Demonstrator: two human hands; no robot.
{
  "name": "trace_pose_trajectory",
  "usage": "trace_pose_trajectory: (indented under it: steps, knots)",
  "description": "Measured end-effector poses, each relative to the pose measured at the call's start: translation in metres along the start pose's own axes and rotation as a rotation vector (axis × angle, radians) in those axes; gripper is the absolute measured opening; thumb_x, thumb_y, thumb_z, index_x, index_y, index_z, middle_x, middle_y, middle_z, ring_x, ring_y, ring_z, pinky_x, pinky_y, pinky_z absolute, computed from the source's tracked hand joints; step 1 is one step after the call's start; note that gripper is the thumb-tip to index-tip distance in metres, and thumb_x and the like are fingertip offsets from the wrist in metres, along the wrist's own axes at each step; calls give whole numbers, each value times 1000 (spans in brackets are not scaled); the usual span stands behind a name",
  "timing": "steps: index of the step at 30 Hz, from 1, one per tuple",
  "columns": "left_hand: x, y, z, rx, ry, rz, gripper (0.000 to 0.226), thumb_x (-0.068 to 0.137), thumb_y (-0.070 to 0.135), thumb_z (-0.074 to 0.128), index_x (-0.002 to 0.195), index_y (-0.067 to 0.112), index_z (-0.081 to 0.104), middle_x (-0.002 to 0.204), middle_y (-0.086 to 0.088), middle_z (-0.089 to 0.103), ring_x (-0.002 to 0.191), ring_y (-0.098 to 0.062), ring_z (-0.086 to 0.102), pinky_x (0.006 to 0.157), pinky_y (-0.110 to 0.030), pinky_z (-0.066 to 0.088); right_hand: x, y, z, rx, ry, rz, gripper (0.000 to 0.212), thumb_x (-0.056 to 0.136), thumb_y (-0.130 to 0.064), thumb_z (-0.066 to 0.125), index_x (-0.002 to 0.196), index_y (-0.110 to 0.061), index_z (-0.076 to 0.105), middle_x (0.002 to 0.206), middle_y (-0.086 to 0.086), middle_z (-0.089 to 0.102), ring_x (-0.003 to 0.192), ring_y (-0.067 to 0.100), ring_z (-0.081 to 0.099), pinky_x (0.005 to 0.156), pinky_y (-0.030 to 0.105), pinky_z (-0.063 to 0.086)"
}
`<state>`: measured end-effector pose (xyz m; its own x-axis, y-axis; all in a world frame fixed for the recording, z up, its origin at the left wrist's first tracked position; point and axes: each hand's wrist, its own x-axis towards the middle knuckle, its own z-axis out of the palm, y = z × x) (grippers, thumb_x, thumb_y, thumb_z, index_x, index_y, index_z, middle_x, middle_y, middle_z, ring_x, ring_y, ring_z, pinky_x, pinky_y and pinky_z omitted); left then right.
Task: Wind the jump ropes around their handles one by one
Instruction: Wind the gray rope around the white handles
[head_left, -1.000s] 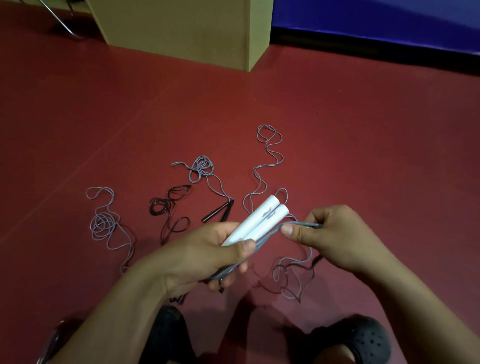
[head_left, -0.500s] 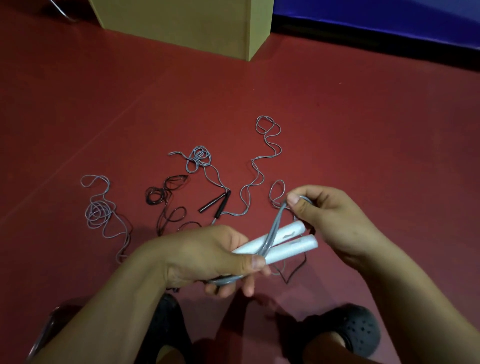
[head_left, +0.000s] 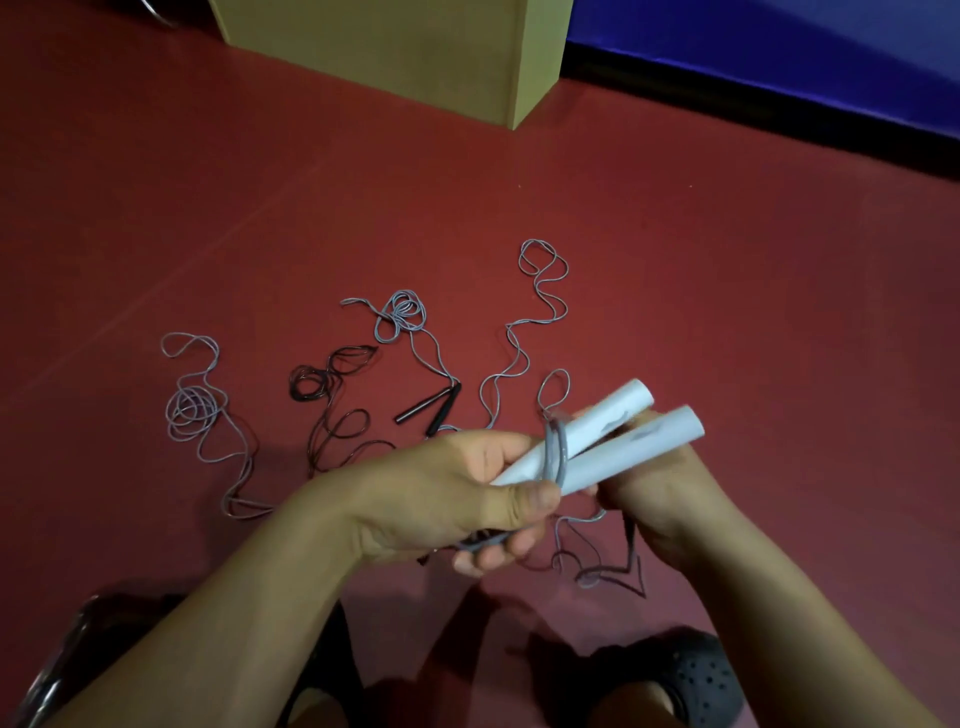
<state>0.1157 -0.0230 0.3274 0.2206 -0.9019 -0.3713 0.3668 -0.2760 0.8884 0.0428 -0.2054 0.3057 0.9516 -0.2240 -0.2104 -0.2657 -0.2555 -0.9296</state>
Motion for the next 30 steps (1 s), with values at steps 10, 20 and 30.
trace_pose_trajectory:
  steps: [10,20,30]
  knots:
    - [11,0,-13,86,547,67,33,101,22,53,102,-10,59,59,-1,58,46,-12,47,42,-21,37,0,7,4,-60,-3,103,20,94,-24,63,81,-10,69,57,-3,55,50,11,41,52,26,35]
    - [13,-7,-21,243,713,-32,16,102,31,51,96,18,60,58,1,61,43,-14,51,44,-23,43,-8,-9,5,-120,-31,63,25,88,-37,67,80,-14,69,60,-2,47,56,14,40,55,36,38]
    - [18,-17,-26,411,726,-30,9,100,22,56,99,22,65,70,6,71,48,-10,56,51,-20,45,-17,-27,13,-122,-1,-82,45,90,-31,67,55,-9,49,47,-9,33,47,7,28,46,20,26]
